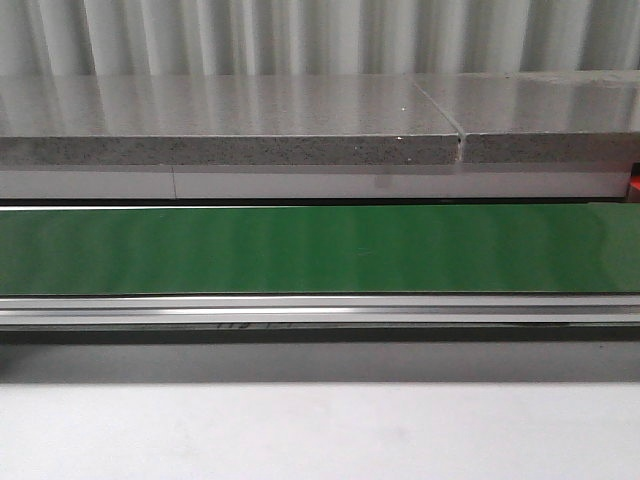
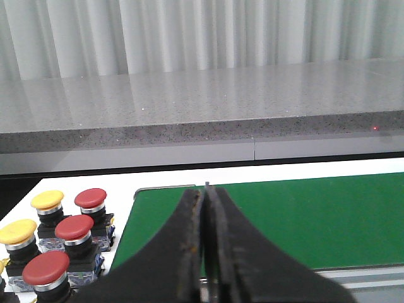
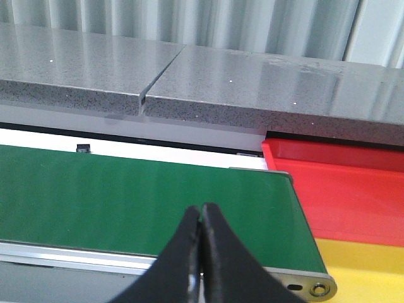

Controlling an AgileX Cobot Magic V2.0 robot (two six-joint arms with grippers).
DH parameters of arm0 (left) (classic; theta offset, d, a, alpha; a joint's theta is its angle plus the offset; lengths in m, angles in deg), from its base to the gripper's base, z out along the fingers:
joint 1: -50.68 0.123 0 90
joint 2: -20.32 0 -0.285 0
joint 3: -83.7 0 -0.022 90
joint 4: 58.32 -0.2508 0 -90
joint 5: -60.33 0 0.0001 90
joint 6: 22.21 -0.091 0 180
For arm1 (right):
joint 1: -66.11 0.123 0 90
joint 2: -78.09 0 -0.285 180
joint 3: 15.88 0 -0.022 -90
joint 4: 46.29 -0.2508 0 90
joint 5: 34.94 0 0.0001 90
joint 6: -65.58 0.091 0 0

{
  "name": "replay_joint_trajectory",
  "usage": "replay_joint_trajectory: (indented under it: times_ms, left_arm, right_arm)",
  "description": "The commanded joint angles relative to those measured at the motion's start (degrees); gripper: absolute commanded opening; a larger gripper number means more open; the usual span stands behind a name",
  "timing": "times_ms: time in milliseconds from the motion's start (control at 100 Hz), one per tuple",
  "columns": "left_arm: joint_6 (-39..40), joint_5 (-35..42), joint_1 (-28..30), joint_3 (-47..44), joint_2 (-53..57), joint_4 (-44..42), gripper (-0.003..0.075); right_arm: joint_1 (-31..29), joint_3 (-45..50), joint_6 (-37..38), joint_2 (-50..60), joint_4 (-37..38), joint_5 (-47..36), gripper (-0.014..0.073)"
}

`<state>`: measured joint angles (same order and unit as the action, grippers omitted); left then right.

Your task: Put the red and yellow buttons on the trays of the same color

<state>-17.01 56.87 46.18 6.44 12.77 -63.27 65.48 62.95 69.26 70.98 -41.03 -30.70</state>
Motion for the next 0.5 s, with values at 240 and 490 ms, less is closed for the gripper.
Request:
replay_joint_trajectory:
  times_ms: [240,490]
  left_arm:
    - [0.4,4.3,-0.5,-2.7,1.9,0.1,-0.0020]
    - [0.4,8.5,-0.5,-1.6,1.9,0.2,-0.0020]
  right_arm:
    - [-0.2,-0.4,-0.2,-0.1,0.7,-4.7,-0.0068]
    - [-0.2,-0.4,-0.2,-0.1,0.7,-4.7,-0.0068]
